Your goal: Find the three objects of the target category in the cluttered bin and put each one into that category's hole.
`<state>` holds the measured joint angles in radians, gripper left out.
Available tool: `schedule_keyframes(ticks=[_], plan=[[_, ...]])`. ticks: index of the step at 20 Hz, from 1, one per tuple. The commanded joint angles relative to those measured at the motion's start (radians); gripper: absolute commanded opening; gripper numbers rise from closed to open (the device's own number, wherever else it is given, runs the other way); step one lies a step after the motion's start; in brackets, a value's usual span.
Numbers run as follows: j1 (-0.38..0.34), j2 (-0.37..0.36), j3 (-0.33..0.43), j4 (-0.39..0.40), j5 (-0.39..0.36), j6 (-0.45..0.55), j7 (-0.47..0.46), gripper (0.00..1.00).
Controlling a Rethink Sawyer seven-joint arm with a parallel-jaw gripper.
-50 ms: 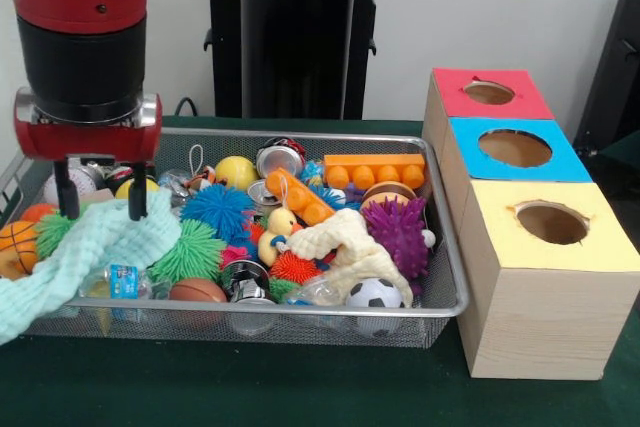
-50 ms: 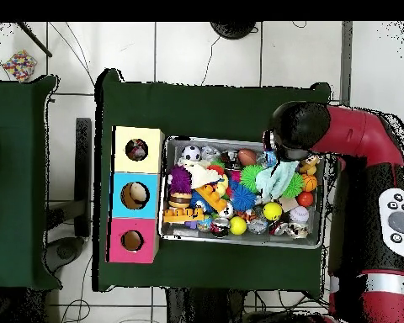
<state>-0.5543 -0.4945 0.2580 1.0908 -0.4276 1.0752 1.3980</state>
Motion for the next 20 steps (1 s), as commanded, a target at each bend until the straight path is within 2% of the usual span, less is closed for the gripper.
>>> schedule_keyframes(ticks=[1, 5, 9, 14, 17, 20], plan=[[0.028, 0.064, 0.031, 0.006, -0.02, 0.121, -0.099, 1.0], [0.043, 0.055, 0.013, -0.013, -0.069, 0.129, -0.132, 1.0], [0.055, 0.027, -0.003, -0.027, -0.122, 0.086, -0.15, 1.0], [0.058, 0.017, 0.008, -0.038, -0.15, 0.078, -0.179, 1.0], [0.079, 0.015, -0.021, -0.058, -0.221, 0.072, -0.193, 1.0], [0.073, 0.024, -0.016, -0.051, -0.218, 0.072, -0.178, 1.0]])
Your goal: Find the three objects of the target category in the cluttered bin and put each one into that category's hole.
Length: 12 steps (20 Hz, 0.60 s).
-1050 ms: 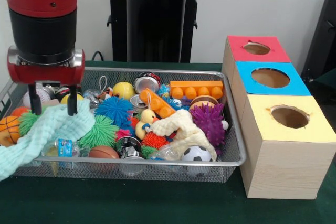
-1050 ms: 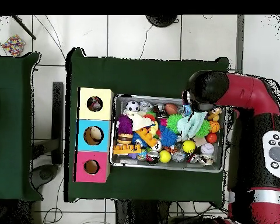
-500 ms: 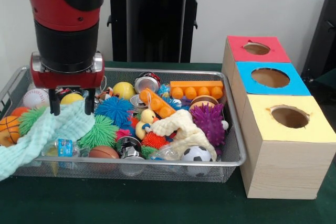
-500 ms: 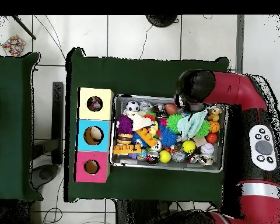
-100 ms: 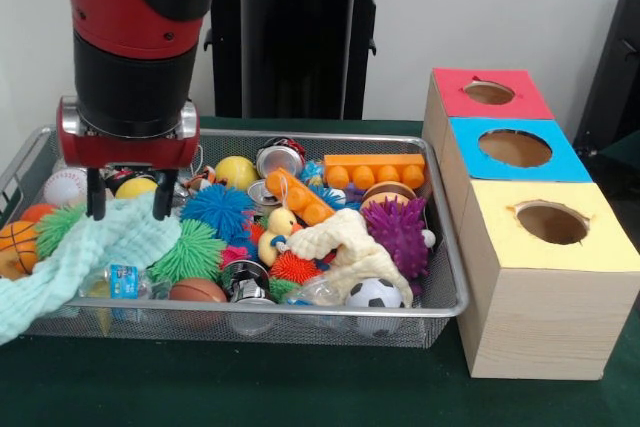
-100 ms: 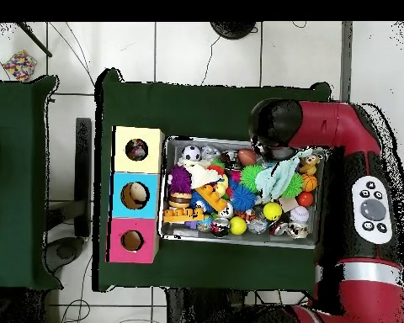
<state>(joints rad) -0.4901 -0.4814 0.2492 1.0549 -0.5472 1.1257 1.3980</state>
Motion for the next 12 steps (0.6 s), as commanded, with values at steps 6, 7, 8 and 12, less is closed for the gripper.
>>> schedule_keyframes(ticks=[6, 7, 8, 12], plan=[[-0.001, 0.023, -0.005, 0.005, -0.089, 0.023, -0.142, 1.0], [-0.004, 0.033, -0.002, -0.002, -0.079, 0.018, -0.119, 1.0], [-0.006, 0.044, 0.0, -0.005, -0.07, 0.013, -0.099, 1.0], [-0.005, 0.07, 0.002, -0.006, -0.063, -0.004, -0.069, 1.0]])
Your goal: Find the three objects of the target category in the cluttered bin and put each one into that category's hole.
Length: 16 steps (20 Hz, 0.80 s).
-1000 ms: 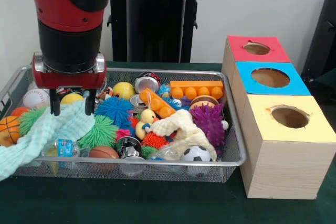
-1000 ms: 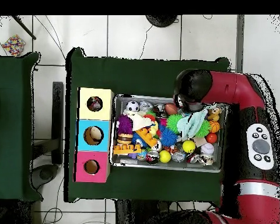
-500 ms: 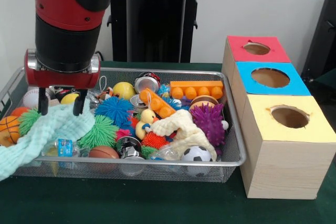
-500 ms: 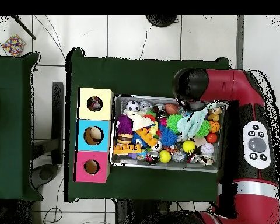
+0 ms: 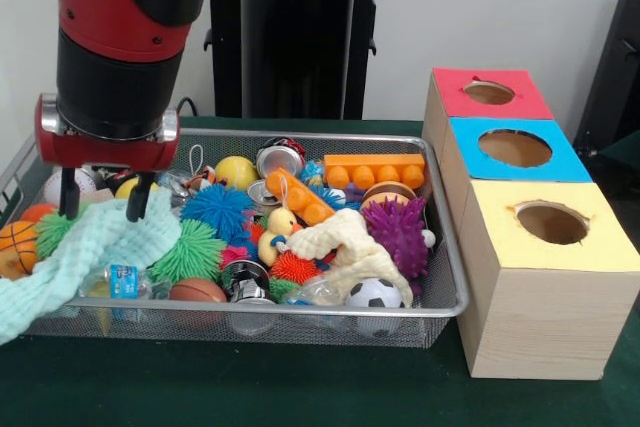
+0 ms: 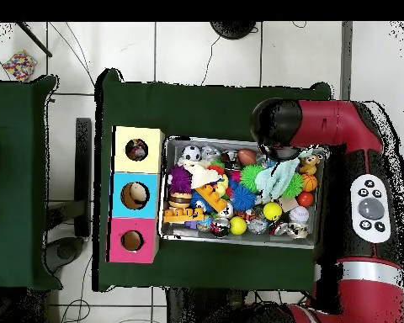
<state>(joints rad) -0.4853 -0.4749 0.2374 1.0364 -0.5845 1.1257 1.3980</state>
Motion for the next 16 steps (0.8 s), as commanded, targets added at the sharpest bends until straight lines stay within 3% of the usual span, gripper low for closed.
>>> schedule_keyframes(ticks=[1, 5, 7, 10, 16], plan=[[-0.011, 0.063, 0.015, 0.016, -0.024, -0.004, -0.075, 1.0], [0.005, 0.052, -0.001, 0.013, -0.056, -0.002, -0.096, 1.0], [-0.026, 0.013, 0.024, 0.105, -0.065, -0.226, -0.083, 1.0], [-0.055, -0.015, 0.048, 0.161, -0.058, -0.314, -0.12, 1.0], [-0.047, -0.005, 0.027, 0.138, -0.043, -0.235, -0.165, 1.0]])
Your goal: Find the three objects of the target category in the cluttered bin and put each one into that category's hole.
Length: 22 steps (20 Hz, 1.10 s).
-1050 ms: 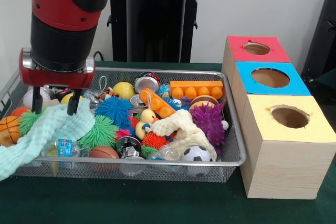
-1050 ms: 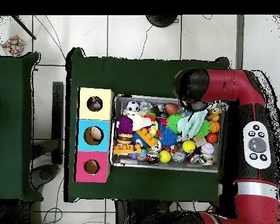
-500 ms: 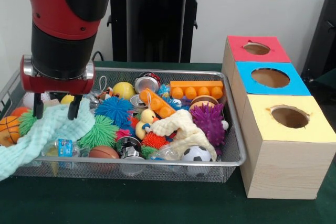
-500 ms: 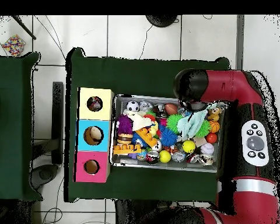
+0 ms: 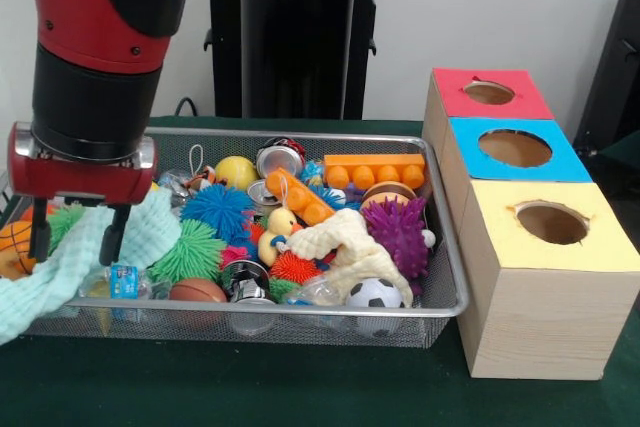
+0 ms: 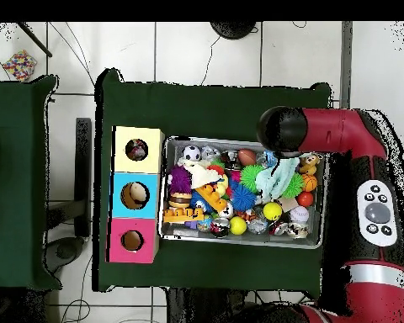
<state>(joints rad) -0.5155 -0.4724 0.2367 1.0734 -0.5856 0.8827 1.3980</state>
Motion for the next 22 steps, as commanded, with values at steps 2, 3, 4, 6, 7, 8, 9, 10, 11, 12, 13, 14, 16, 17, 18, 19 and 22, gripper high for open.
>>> schedule_keyframes(ticks=[2, 3, 4, 6, 7, 8, 9, 10, 11, 12, 13, 14, 16, 17, 18, 19, 22], plan=[[-0.009, 0.003, 0.017, 0.081, -0.045, 0.033, -0.167, 1.0], [-0.01, 0.012, 0.017, 0.076, -0.043, 0.036, -0.162, 1.0], [-0.01, 0.02, 0.016, 0.07, -0.041, 0.039, -0.157, 1.0], [-0.002, 0.035, 0.003, 0.053, -0.039, 0.068, -0.135, 1.0], [-0.001, 0.038, 0.0, 0.05, -0.037, 0.082, -0.133, 1.0], [0.005, 0.04, -0.003, 0.044, -0.036, 0.1, -0.132, 1.0], [0.008, 0.041, -0.006, 0.041, -0.035, 0.113, -0.132, 1.0], [0.011, 0.041, -0.009, 0.037, -0.035, 0.126, -0.133, 1.0], [0.012, 0.043, -0.009, 0.035, -0.031, 0.136, -0.132, 1.0], [0.015, 0.046, -0.009, 0.026, -0.027, 0.153, -0.129, 1.0], [0.018, 0.048, -0.012, 0.02, -0.024, 0.169, -0.127, 1.0], [0.022, 0.048, -0.018, 0.015, -0.023, 0.191, -0.124, 1.0], [0.032, 0.051, -0.028, -0.001, -0.023, 0.235, -0.116, 1.0], [0.036, 0.055, -0.03, -0.01, -0.024, 0.253, -0.115, 1.0], [0.036, 0.057, -0.026, -0.011, -0.022, 0.26, -0.119, 1.0], [0.036, 0.059, -0.025, -0.013, -0.022, 0.266, -0.121, 1.0], [0.033, 0.051, -0.024, -0.006, -0.023, 0.262, -0.114, 1.0]])
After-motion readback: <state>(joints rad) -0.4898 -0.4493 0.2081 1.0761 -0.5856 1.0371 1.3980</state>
